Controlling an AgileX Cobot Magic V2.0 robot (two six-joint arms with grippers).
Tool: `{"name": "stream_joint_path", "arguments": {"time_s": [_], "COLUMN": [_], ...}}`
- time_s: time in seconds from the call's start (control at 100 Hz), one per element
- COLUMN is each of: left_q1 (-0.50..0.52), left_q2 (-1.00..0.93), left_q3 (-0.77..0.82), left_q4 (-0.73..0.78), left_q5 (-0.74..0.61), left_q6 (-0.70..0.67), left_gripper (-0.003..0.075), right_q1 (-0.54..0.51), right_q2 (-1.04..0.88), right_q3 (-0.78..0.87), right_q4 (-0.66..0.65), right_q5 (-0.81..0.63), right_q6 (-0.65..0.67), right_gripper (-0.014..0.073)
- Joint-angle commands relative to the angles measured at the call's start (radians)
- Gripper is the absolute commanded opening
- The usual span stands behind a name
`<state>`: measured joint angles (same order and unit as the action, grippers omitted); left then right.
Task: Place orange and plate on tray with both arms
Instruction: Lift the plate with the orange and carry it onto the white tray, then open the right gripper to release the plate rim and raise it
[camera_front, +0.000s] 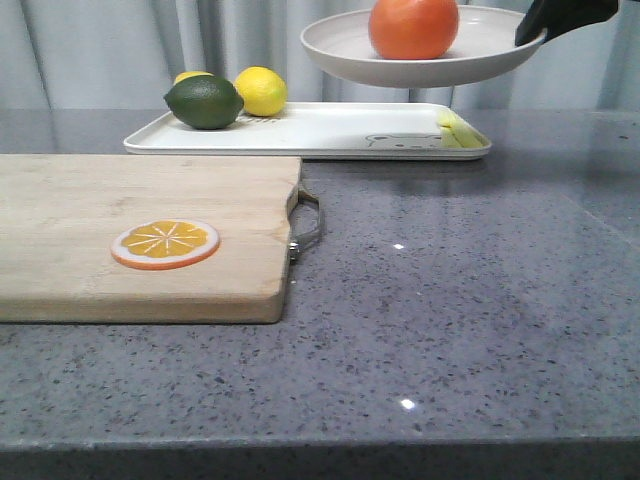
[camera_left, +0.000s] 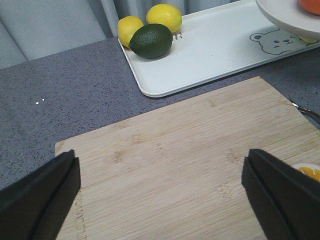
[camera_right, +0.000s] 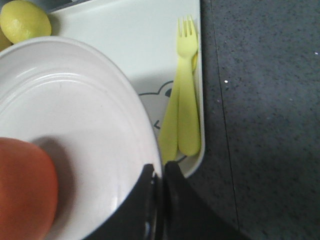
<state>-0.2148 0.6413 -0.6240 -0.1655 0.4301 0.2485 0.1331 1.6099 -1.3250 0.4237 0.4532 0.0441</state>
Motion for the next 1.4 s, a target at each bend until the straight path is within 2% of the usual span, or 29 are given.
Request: {"name": "stream_joint_path", "arguments": {"time_s": [0.0,0.22,0.44,0.63,1.39], "left_q1": [0.000,0.000,0.000,0.000,0.000], "left_q2": [-0.003,-0.003,-0.003,-0.003,-0.003], "left_q3": [-0.026,-0.026,-0.026,-0.026,-0.026], "left_q4": [-0.015,-0.015,-0.015,-0.015,-0.015], "left_q5": [-0.080,-0.080,-0.080,-0.080,-0.080], "left_q6": [-0.009,-0.009,-0.009,-0.009,-0.009], "left_gripper": [0.0619,0.0619,0.0618,0.0619,0.0619], "right_q1": [-0.002,-0.002,-0.002,-0.002,-0.003], "right_q2": [0.021,0.204,0.374,0.480,0.560], "right_q3": [-0.111,-0.331,-0.556,-0.685,-0.715], "right_q4": [0.060,0.186,0.187,0.187,0.179], "right_q5": [-0.049,0.025,0.113,0.189,0.191], "right_q6": [-0.033,-0.108,-0.134,-0.136,-0.137], "right_gripper": [-0.0102,-0.0102,-0.0102,-0.0102,-0.0102]}}
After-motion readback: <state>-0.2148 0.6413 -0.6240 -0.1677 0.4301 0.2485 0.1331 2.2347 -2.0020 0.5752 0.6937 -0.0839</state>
